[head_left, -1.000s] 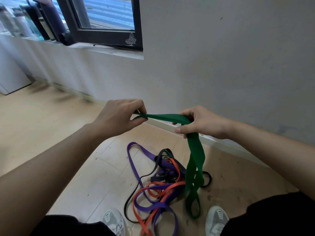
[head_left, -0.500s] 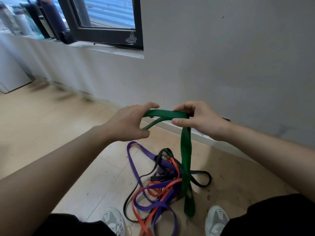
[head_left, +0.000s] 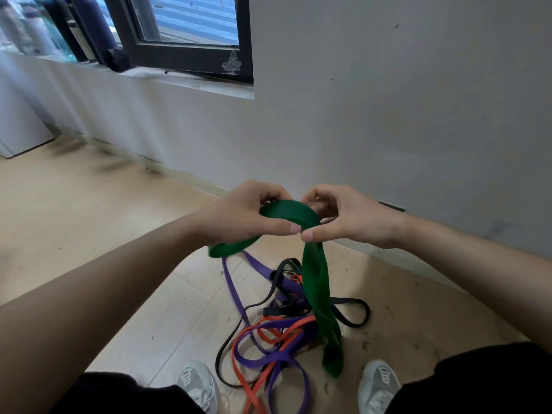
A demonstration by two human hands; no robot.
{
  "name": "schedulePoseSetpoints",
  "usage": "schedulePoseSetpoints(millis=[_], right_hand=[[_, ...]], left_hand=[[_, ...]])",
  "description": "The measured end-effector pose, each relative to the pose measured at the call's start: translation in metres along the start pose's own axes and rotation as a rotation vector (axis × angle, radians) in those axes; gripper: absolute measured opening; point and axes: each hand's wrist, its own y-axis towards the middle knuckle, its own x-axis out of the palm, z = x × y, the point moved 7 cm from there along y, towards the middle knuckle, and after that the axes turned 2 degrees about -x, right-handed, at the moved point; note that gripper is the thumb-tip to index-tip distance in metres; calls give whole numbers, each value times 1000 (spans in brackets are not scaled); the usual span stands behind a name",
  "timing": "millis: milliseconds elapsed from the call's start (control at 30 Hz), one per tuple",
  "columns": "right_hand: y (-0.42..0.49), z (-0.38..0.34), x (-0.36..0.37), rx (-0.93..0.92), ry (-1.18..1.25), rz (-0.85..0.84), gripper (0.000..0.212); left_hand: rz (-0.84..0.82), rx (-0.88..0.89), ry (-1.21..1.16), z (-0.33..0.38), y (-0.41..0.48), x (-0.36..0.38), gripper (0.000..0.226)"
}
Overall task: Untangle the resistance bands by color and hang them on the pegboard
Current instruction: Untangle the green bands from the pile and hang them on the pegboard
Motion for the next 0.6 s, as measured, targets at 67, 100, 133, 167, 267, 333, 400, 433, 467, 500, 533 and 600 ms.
schedulePoseSetpoints(millis=[67,100,133,167,267,333,400,433,467,500,533,600], right_hand=[[1,4,6,14,37,-33,36],[2,8,10,21,41,-49,35],[3,12,14,31,29,-58,32],[5,16,16,41,7,-58,28],[10,24,12,71,-28,-3,24],[12,23,9,75,-36,12,25],[12,17,5,64,-79,7,26],[12,13,2,56,-95,8,26],[12,7,-3,42,-101,18,26],[11,1,-9,19,-97,45,25],[10,-7,-17,-6,-83,89,27],[5,-21,-32,-60,-36,198,36]], left_hand=[[28,30,-16,4,-2,-5,20],[50,52,-12,6,-3,-9,20],[77,74,0,9,-4,-14,20],[104,91,11,10,-5,-19,21],[145,95,-4,7,-9,-32,23],[152,82,-31,2,-13,-37,23],[163,84,-52,-1,-15,-42,24],[173,82,-64,-3,-16,-46,24],[184,69,-76,-6,-16,-49,23],[189,49,-75,-10,-16,-53,22],[182,27,-58,-14,-15,-55,21],[148,-13,-2,-19,-14,-53,19]])
